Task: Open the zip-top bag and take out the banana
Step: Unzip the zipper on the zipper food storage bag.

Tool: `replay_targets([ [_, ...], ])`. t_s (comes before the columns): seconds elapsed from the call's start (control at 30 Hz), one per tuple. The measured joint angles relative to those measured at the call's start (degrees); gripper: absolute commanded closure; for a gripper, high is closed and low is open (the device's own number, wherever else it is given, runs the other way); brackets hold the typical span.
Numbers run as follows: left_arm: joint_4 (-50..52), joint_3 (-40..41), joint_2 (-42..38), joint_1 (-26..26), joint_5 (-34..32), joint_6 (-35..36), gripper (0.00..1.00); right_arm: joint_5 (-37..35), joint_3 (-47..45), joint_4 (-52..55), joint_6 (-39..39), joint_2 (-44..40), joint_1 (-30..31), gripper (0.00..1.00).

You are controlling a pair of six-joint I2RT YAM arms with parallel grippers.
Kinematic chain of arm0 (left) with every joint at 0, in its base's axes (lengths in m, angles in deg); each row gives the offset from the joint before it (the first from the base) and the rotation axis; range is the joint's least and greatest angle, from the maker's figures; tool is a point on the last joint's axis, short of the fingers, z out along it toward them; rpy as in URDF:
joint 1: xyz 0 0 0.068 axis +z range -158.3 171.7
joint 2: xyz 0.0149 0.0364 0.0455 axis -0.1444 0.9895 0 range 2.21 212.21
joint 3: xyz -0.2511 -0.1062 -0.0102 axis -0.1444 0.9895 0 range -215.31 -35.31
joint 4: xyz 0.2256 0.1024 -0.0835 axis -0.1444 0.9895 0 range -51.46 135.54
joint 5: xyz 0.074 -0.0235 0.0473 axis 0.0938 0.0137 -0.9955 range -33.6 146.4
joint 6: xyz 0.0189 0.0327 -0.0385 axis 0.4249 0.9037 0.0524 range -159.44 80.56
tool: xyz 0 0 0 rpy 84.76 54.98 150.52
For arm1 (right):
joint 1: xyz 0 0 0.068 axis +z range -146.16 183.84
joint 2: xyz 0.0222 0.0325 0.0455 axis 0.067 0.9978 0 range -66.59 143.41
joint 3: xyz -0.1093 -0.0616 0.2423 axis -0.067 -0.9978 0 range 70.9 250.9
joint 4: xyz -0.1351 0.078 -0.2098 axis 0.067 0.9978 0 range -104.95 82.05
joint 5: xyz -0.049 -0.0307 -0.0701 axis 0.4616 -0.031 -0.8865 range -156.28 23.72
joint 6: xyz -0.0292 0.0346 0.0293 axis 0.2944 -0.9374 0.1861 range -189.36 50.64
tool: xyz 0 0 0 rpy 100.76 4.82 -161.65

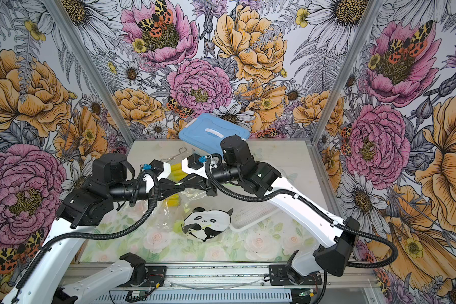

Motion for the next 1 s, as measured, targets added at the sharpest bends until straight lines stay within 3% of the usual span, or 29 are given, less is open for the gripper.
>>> replay_targets([
  [0.23, 0.4, 0.0, -0.2, 4.3, 2.6, 0.0, 1.0, -2.2, -3.0, -2.6, 0.0, -1.9, -1.0, 1.0],
  [0.53, 0.4, 0.8, -2.5, 10.3, 3.7, -1.2, 1.0, -2.2, -11.6, -2.8, -0.7, -10.2, -7.9, 1.0],
  [1.0, 0.2, 0.8, -4.0, 11.9, -14.3, -2.2, 1.0, -5.5, -27.4, -1.7, -7.3, -28.7, -15.8, 1.0],
])
